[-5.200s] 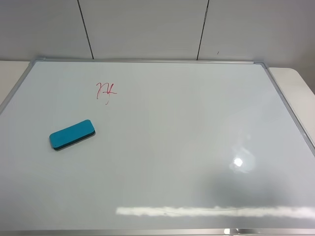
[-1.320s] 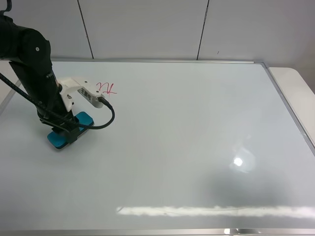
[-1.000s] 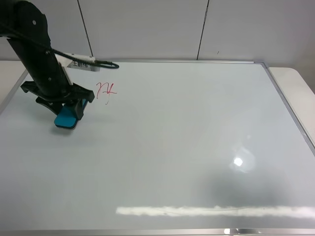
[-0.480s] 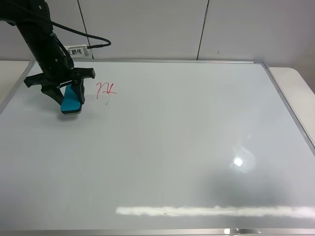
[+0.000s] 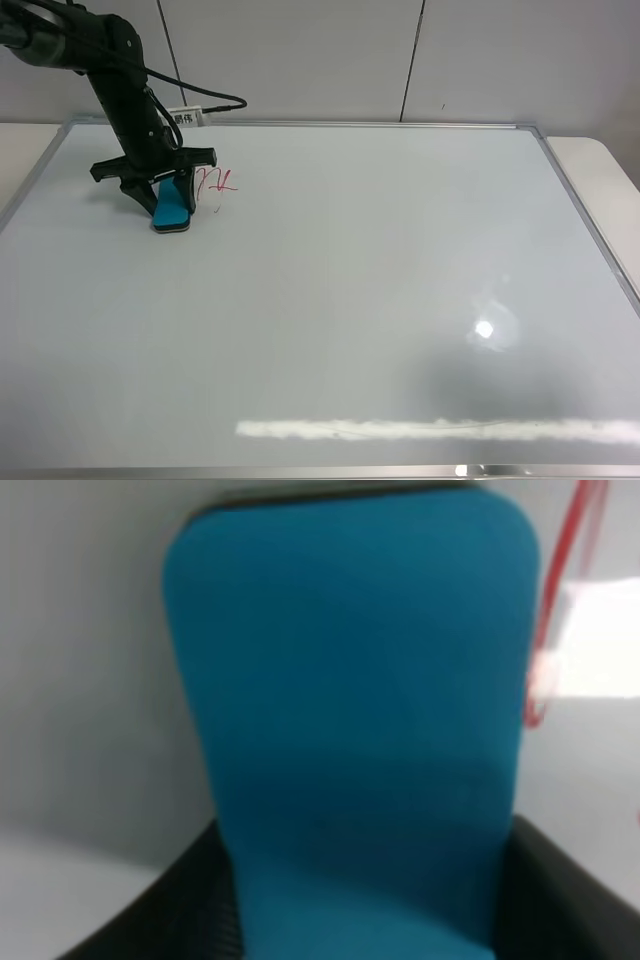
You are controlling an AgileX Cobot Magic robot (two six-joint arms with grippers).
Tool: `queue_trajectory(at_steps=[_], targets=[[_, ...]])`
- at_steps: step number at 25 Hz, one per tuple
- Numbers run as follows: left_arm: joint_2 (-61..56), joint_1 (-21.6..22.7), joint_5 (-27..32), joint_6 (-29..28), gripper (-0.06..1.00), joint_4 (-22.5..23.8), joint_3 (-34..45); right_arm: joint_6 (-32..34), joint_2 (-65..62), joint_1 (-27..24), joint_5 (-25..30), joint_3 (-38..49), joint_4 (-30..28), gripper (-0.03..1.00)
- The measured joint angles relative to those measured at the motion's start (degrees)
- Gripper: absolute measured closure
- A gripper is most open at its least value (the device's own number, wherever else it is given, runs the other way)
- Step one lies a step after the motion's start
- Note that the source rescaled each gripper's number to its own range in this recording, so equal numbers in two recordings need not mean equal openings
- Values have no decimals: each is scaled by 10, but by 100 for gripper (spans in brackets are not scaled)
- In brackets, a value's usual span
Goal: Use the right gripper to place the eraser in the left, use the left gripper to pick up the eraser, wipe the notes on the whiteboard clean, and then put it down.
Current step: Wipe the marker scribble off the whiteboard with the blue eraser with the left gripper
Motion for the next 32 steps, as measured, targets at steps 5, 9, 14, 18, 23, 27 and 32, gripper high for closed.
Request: queue_trajectory(at_steps=[5,9,14,18,23,27,32], targets=[[19,-11,10,0,91,1,-32,0,0,0,0,0,0,-3],[33,-31,11,-1,91,0,-61,0,0,0,0,0,0,-3],[59,-78,21,-13,91,-1,-110,0,0,0,0,0,0,-3],[84,-121,46,-15,91,-2,-155,0,0,0,0,0,0,-3],[112,-132,83,-14,91,-11,-206,0,0,0,0,0,0,-3],[118,-100,98,3,91,-8,-219,0,0,0,0,0,0,-3],[118,-28,99,39,91,-2,-223,0,0,0,0,0,0,-3]])
